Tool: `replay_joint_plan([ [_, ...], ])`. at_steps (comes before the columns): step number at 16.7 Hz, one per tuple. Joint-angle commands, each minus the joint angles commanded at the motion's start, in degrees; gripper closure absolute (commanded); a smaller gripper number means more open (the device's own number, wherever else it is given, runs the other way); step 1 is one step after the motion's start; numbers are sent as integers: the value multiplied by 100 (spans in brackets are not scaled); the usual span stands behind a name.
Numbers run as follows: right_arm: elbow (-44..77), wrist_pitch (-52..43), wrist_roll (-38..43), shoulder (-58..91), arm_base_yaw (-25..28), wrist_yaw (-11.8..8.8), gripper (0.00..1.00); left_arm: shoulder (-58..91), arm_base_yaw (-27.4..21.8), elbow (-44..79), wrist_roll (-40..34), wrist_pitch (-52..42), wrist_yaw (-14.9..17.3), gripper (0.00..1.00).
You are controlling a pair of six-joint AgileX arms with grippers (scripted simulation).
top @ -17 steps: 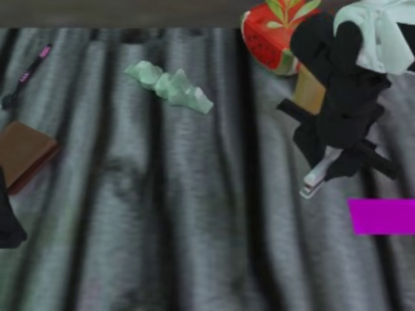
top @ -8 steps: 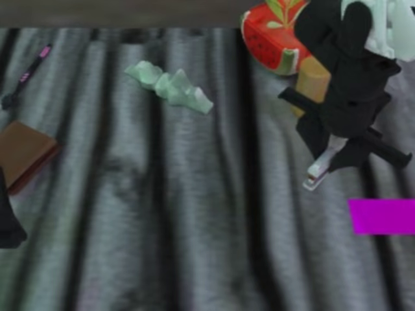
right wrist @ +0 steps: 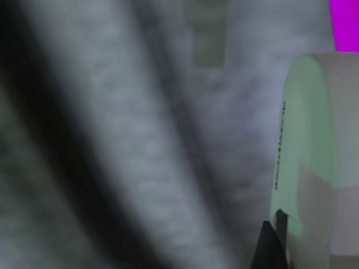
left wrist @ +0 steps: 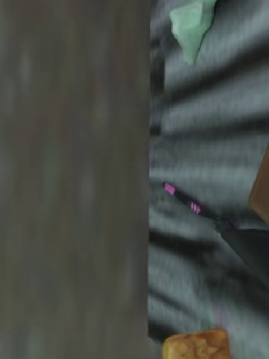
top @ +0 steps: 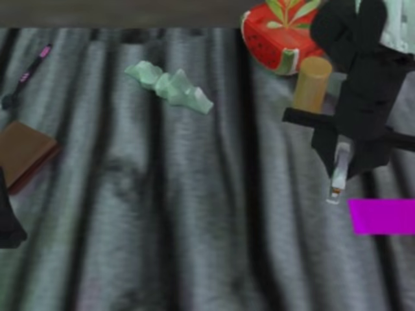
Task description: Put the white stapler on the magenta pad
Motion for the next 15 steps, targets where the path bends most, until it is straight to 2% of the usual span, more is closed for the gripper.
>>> replay_joint_plan([
  [4,-244,-236,-2678,-155,-259,-161,100,0,0,0,0,0,0,0],
  [7,-518,-336,-4929,-277,-480,-200,100,0,0,0,0,0,0,0],
  [11,-807,-317,-7753,-389,-770,-104,100,0,0,0,0,0,0,0],
  [15,-1036,-18,-10146,-642,-1056,97,100,0,0,0,0,0,0,0],
])
